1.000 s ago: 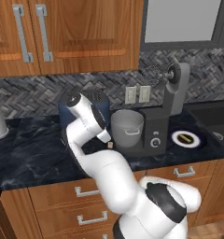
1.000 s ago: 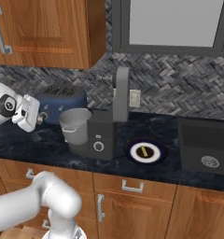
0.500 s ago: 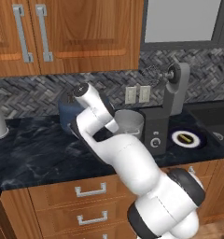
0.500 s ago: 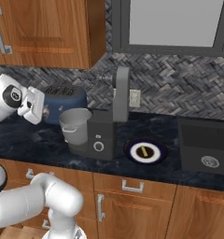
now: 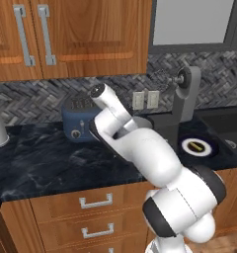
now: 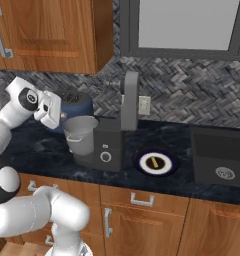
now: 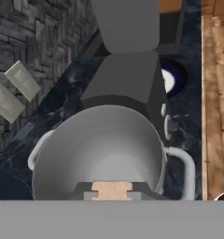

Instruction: Add butter and sugar cubes to the stand mixer bowl and then turn on the stand mixer to begin making frosting.

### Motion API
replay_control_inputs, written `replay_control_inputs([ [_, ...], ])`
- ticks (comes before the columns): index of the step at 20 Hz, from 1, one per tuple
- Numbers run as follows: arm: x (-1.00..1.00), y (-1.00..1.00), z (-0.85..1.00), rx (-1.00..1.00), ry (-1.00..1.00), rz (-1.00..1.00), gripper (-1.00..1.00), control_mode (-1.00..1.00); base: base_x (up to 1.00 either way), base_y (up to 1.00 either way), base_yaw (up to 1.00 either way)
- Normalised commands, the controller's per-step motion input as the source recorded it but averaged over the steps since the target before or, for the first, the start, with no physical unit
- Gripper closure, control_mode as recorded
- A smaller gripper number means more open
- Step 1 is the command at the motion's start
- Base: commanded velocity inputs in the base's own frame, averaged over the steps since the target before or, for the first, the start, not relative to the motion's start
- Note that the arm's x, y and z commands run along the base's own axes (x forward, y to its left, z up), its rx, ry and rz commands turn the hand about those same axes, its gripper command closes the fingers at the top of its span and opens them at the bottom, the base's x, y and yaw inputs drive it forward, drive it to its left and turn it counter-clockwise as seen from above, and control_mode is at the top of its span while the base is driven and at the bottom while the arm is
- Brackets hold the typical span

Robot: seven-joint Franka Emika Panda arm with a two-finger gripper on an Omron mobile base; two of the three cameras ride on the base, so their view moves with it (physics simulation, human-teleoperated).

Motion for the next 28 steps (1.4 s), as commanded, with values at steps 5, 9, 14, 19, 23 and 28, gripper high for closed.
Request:
replay_control_inputs([
  [5, 0.33, -0.46, -0.09, 0.00, 0.00, 0.00, 1.00, -1.00, 0.00, 0.00, 0.00],
  [9, 0.35, -0.30, -0.27, 0.00, 0.02, 0.00, 1.00, -1.00, 0.00, 0.00, 0.00],
  [14, 0.30, -0.09, -0.37, 0.00, 0.05, 0.00, 1.00, -1.00, 0.00, 0.00, 0.00],
  [19, 0.32, 0.00, -0.28, 0.00, 0.07, 0.00, 1.00, -1.00, 0.00, 0.00, 0.00],
  [23, 0.42, 0.00, -0.21, 0.00, 0.07, 0.01, 1.00, -1.00, 0.00, 0.00, 0.00],
  [28, 0.32, 0.02, -0.22, 0.00, 0.06, 0.03, 1.00, -1.00, 0.00, 0.00, 0.00],
])
